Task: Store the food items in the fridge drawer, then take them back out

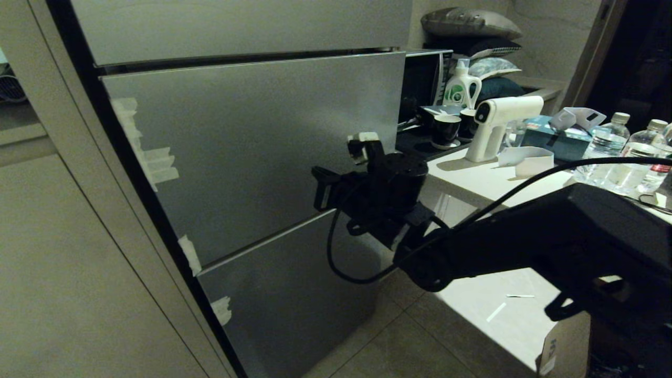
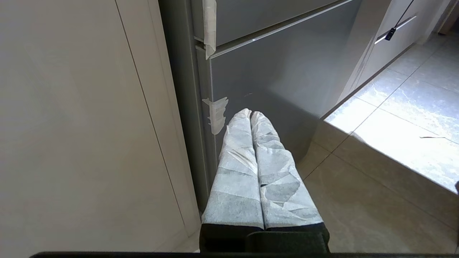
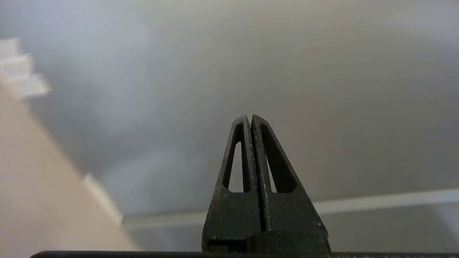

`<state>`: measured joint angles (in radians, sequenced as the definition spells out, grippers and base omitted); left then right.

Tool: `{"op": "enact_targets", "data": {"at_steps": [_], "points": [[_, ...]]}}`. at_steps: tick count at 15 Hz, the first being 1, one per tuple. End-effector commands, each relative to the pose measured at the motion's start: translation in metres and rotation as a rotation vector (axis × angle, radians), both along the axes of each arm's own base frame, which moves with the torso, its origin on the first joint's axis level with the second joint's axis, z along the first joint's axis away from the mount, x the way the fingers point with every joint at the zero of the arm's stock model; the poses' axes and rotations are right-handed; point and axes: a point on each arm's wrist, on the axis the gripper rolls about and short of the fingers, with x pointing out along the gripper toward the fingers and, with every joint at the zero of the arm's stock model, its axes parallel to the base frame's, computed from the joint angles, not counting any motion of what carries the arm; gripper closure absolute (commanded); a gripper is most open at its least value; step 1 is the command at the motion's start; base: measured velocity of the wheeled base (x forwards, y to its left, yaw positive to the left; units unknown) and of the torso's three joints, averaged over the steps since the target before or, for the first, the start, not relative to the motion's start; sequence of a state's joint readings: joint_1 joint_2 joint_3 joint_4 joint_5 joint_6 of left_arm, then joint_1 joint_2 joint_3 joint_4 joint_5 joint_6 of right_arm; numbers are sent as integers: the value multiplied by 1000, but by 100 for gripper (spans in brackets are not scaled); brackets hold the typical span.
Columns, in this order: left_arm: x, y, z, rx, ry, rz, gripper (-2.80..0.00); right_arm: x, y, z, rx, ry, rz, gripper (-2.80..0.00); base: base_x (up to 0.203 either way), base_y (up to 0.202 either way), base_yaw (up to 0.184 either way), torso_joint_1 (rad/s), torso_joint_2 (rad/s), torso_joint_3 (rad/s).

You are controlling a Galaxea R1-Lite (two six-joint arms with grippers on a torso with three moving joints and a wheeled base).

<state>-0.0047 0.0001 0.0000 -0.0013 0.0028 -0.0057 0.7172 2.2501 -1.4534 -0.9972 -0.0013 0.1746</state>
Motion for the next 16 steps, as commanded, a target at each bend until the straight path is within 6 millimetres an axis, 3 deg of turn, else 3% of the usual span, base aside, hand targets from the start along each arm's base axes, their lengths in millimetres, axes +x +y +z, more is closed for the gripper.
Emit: {"op": "enact_targets", "data": {"at_steps": [1, 5, 8, 9, 11, 12, 14, 16], "points": [[0, 0, 0, 0, 1, 0, 0, -53, -45, 64, 45, -59, -2, 0, 0, 0, 0, 0, 0, 0], [0, 0, 0, 0, 1, 0, 0, -142, -131, 130, 134, -128, -109, 0, 0, 0, 0, 0, 0, 0], [0, 0, 0, -2, 1, 0, 0, -182, -224, 135, 150, -175, -424, 0, 0, 0, 0, 0, 0, 0], [0, 0, 0, 0, 1, 0, 0, -204, -249, 129, 147, -190, -526, 0, 0, 0, 0, 0, 0, 0], [0, 0, 0, 0, 1, 0, 0, -259, -280, 99, 108, -180, -648, 0, 0, 0, 0, 0, 0, 0], [0, 0, 0, 0, 1, 0, 0, -285, -292, 65, 46, -127, -701, 0, 0, 0, 0, 0, 0, 0], [0, 0, 0, 0, 1, 0, 0, -318, -304, 1, -98, -11, -782, 0, 0, 0, 0, 0, 0, 0], [0, 0, 0, 0, 1, 0, 0, -341, -309, -46, -198, 51, -791, 0, 0, 0, 0, 0, 0, 0]]}}
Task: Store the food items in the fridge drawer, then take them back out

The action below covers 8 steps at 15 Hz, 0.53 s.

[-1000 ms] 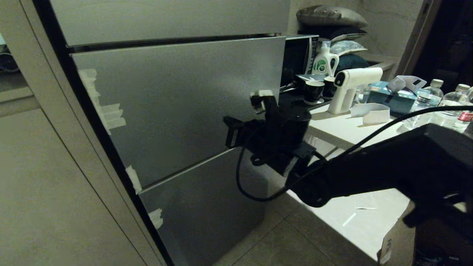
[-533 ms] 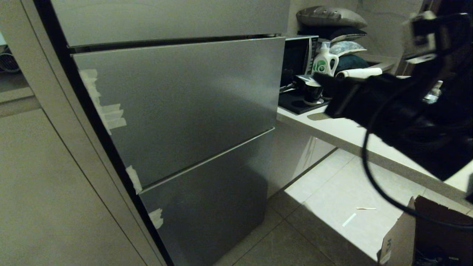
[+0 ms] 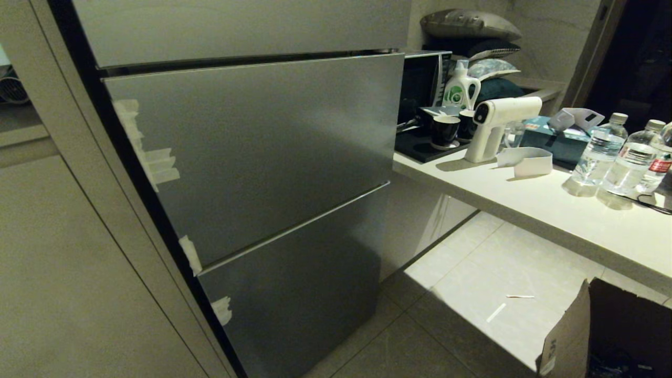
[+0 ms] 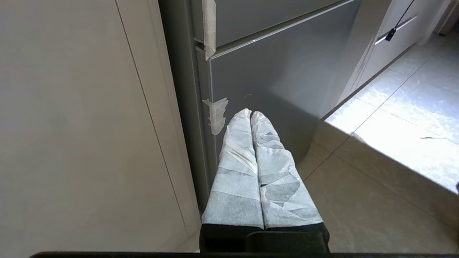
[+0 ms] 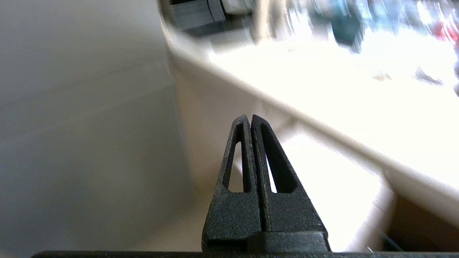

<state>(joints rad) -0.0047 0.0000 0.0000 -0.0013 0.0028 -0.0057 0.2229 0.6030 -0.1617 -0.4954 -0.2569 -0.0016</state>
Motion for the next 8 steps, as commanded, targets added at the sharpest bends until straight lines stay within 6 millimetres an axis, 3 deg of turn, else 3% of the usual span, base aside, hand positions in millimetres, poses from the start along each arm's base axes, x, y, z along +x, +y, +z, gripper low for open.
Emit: {"op": "enact_targets", "data": {"at_steps": [1, 2, 5, 8], "points": [[0, 0, 0, 0, 1, 0, 0, -41, -8, -51, -20, 4, 3, 0, 0, 0, 0, 0, 0, 0], [0, 0, 0, 0, 1, 0, 0, -43, -7, -69, -30, 83, 30, 0, 0, 0, 0, 0, 0, 0], [0, 0, 0, 0, 1, 0, 0, -42, -4, -88, -45, 264, 100, 0, 0, 0, 0, 0, 0, 0], [0, 0, 0, 0, 1, 0, 0, -52, -4, -91, -75, 171, 83, 0, 0, 0, 0, 0, 0, 0]]}}
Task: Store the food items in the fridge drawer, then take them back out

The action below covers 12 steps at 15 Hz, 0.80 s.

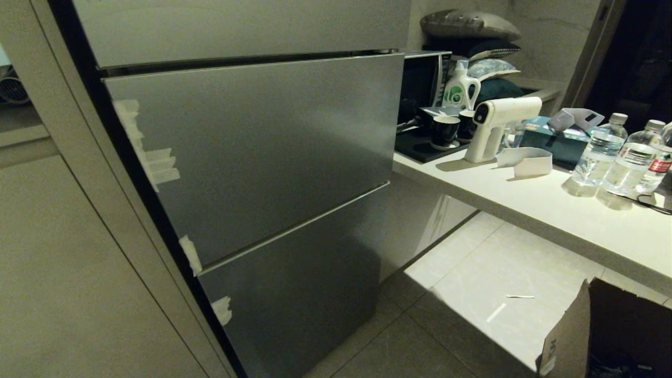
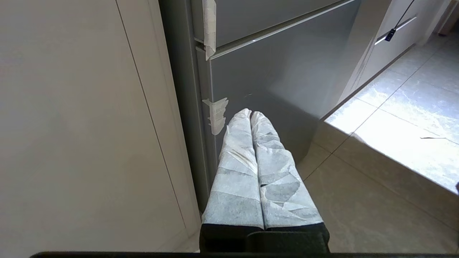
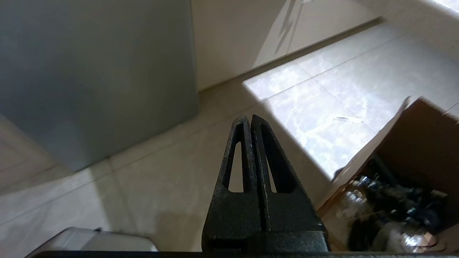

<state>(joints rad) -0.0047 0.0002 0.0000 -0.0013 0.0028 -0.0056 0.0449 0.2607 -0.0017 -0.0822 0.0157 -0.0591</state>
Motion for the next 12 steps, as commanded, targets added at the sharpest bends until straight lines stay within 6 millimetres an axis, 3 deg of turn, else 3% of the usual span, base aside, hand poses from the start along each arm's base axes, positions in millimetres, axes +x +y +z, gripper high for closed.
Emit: {"op": "enact_targets", "data": {"at_steps": [1, 3, 12], "points": [[0, 0, 0, -1, 1, 0, 0, -14, 0, -11, -5, -150, -20, 0, 0, 0, 0, 0, 0, 0], [0, 0, 0, -2, 1, 0, 0, -20, 0, -12, 4, -234, -43, 0, 0, 0, 0, 0, 0, 0], [0, 0, 0, -1, 1, 0, 0, -20, 0, -12, 68, -230, -67, 0, 0, 0, 0, 0, 0, 0]]}}
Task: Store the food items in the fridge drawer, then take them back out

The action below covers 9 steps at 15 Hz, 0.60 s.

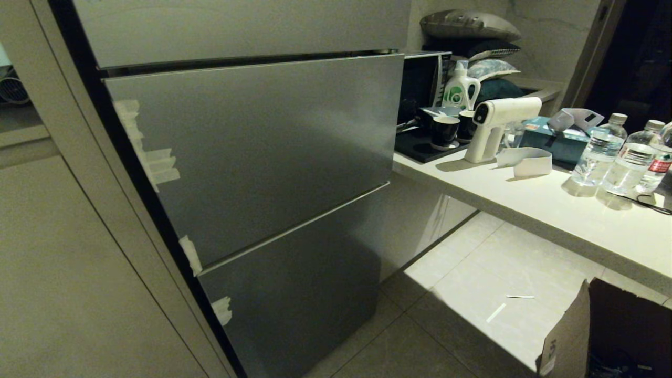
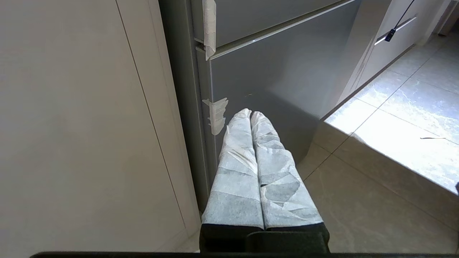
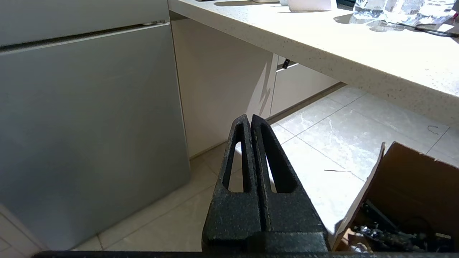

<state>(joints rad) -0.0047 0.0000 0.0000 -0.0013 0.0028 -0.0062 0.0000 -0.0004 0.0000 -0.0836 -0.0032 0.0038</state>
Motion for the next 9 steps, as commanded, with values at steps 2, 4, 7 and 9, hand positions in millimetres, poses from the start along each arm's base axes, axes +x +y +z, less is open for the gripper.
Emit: {"op": "enact_targets", "data": {"at_steps": [2, 4, 7, 9], "points": [[0, 0, 0, 0, 1, 0, 0, 2, 0, -8, 1, 29, -1, 0, 0, 0, 0, 0, 0, 0], [0, 0, 0, 5, 3, 2, 0, 2, 0, -8, 1, 29, 0, 0, 0, 0, 0, 0, 0, 0], [-10, 0, 34, 36, -106, 6, 0, 2, 0, -8, 1, 29, 0, 0, 0, 0, 0, 0, 0, 0], [-7, 0, 69, 38, -97, 8, 0, 2, 0, -8, 1, 29, -1, 0, 0, 0, 0, 0, 0, 0]]}}
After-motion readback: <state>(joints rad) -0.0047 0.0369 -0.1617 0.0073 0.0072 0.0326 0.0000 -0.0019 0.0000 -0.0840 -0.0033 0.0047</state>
